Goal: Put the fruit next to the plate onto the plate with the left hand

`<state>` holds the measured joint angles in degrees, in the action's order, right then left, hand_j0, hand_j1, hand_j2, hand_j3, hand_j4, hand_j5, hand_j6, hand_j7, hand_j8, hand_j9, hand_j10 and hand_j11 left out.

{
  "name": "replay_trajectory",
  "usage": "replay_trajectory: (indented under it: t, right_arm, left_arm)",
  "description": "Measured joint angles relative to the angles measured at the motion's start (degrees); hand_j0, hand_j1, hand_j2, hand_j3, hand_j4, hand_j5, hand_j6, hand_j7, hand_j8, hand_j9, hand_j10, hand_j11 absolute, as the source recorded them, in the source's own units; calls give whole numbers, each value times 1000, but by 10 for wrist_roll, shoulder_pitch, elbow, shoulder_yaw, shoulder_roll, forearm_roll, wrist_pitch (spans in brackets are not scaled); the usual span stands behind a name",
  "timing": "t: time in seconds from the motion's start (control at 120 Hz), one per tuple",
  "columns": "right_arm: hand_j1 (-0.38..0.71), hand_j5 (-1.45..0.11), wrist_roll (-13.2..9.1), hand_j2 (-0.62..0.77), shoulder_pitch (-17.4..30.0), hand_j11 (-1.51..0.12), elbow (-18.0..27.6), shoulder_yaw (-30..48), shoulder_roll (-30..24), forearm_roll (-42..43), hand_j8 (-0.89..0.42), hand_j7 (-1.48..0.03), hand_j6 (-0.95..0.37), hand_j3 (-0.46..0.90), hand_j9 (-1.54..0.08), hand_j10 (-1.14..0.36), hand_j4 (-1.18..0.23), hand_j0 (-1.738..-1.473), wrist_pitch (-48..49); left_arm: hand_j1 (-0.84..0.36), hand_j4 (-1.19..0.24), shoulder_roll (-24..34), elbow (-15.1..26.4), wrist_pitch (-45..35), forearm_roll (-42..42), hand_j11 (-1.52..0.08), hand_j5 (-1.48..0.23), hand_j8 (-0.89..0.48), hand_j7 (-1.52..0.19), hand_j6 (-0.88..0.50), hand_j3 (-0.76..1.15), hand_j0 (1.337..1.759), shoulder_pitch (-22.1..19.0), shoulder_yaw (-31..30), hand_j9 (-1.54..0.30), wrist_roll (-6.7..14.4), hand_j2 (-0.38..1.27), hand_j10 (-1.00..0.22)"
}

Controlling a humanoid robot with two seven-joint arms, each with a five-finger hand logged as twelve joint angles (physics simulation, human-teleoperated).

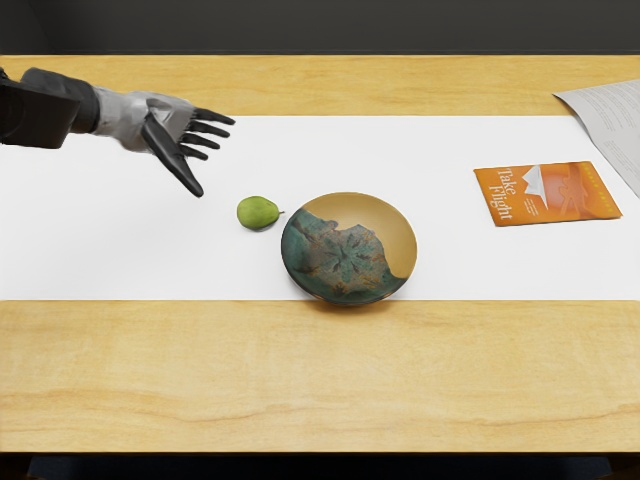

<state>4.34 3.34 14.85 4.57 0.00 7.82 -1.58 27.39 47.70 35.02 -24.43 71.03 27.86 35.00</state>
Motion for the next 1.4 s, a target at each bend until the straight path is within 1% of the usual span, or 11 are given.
replay_trajectory:
  t: [0.058,0.117,0.2,0.358,0.425,0.492,0.558,0.75,0.875,1.108,1.4]
  right_arm:
    - [-331,-20,0,-3,0,-20,0,0,0,0,-15,-20,-15,0,-20,-15,-15,-1658,0]
    - [-331,-20,0,-3,0,-20,0,0,0,0,-15,-20,-15,0,-20,-15,-15,-1658,0]
    - [-331,-20,0,-3,0,-20,0,0,0,0,-15,-20,-15,0,-20,-15,-15,-1658,0]
    - [-331,-20,0,-3,0,-20,0,0,0,0,-15,-20,-15,0,-20,-15,-15,-1658,0]
    - [-331,-20,0,-3,0,-20,0,0,0,0,-15,-20,-15,0,-20,-15,-15,-1658,0]
    - [-331,-20,0,-3,0,-20,0,0,0,0,-15,-20,-15,0,-20,-15,-15,-1658,0]
    - [-331,-20,0,-3,0,-20,0,0,0,0,-15,-20,-15,0,-20,-15,-15,-1658,0]
    - [-331,-20,0,-3,0,-20,0,0,0,0,-15,-20,-15,0,-20,-15,-15,-1658,0]
    - [-331,-20,0,-3,0,-20,0,0,0,0,-15,-20,-15,0,-20,-15,-15,-1658,0]
    - [-331,-20,0,-3,0,-20,0,0,0,0,-15,-20,-15,0,-20,-15,-15,-1658,0]
    - [-331,-20,0,-3,0,-20,0,0,0,0,-15,-20,-15,0,-20,-15,-15,-1658,0]
  left_arm:
    - [335,-12,-13,17,-12,-35,-16,-16,-12,-16,-12,0,1658,22,-39,-16,0,2,-12]
    - [335,-13,-47,27,-49,-72,-16,-16,-13,-16,-13,0,1658,33,-76,-16,0,2,-13]
    - [334,-14,-89,35,-125,-124,-16,-17,-14,-17,-15,0,1658,34,-120,-16,0,3,-14]
    - [327,-21,-135,40,-279,-206,-25,-25,-21,-25,-22,0,1658,39,-186,-25,0,4,-20]
    - [324,-23,-140,40,-329,-226,-27,-28,-24,-28,-24,0,1658,44,-207,-28,0,5,-23]
    - [321,-26,-147,41,-360,-244,-31,-31,-27,-31,-27,0,1658,40,-218,-31,0,6,-26]
    - [318,-29,-164,41,-377,-255,-35,-35,-30,-35,-30,0,1658,36,-229,-35,0,6,-29]
    - [303,-41,-182,39,-398,-266,-51,-51,-42,-51,-42,0,1658,37,-299,-51,0,9,-41]
    - [293,-50,-205,38,-418,-268,-62,-63,-51,-63,-51,0,1658,36,-328,-62,0,11,-50]
    - [263,-75,-216,36,-487,-268,-94,-95,-76,-95,-76,0,1658,30,-341,-94,0,16,-74]
    - [162,-159,-226,36,-501,-268,-204,-204,-160,-204,-160,0,1658,29,-345,-204,0,33,-159]
